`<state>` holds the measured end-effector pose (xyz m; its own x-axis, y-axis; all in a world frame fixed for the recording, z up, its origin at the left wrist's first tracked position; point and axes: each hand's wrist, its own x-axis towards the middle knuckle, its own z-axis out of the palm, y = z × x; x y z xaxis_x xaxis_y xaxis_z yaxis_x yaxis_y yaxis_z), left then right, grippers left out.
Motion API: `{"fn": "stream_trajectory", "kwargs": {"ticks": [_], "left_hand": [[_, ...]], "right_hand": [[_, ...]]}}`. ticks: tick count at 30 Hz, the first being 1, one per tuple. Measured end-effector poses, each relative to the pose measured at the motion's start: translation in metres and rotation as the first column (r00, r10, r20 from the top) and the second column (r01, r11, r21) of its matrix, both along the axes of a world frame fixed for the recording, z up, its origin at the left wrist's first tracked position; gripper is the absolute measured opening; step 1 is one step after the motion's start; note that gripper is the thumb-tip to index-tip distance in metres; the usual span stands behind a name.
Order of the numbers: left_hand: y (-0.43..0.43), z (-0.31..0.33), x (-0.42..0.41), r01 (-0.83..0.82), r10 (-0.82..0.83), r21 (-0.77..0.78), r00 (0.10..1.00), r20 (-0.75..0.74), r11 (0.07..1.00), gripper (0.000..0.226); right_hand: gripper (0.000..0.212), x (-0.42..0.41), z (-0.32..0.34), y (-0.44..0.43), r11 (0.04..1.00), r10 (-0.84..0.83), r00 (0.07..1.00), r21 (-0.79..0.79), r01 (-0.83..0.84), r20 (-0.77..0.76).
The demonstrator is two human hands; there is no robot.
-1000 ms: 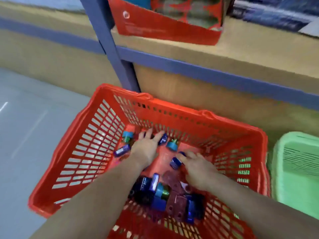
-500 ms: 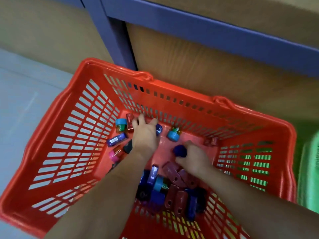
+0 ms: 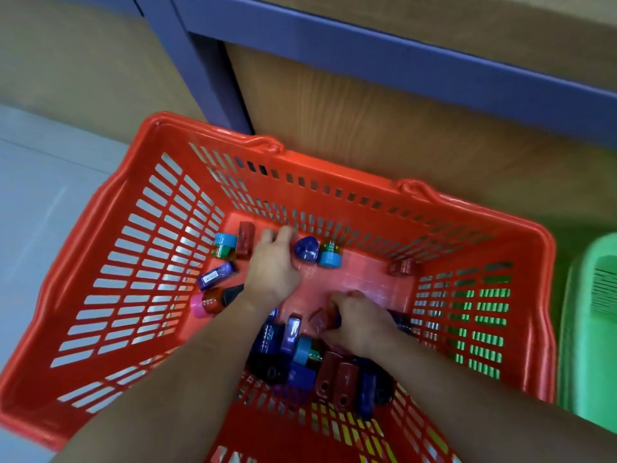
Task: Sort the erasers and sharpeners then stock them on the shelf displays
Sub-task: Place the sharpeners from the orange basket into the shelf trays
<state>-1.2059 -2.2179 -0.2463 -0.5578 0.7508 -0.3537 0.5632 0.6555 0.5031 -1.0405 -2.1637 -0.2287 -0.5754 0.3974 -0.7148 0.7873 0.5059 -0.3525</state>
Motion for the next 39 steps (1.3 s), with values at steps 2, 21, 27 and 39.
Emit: {"fn": "stream_trajectory", "kwargs": {"ticks": [2, 21, 27, 39], "left_hand": [[0.003, 0.001, 0.004, 0.184, -0.183, -0.011, 0.982, 0.049, 0.983, 0.079], [0.015, 0.116, 0.024, -0.302, 0.210, 0.030, 0.727, 0.654, 0.953, 0.051], [0.012, 0.200, 0.078, -0.577, 0.276, 0.140, 0.573, 0.772, 0.805, 0.013], [0.027, 0.317, 0.196, -0.661, -0.021, 0.384, 0.487, 0.873, 0.644, 0.021]], "right_hand": [[0.056, -0.001, -0.004, -0.006, 0.990, 0.128, 0.990, 0.054, -0.131, 0.063], [0.022, 0.008, 0.066, -0.002, 0.474, -0.821, 0.570, -0.596, 0.648, -0.034], [0.037, 0.037, 0.173, 0.014, 0.246, -0.902, 0.427, -0.892, 0.380, -0.067], [0.047, 0.144, 0.294, 0.028, 0.538, -0.816, 0.453, -0.760, 0.366, -0.359]]}}
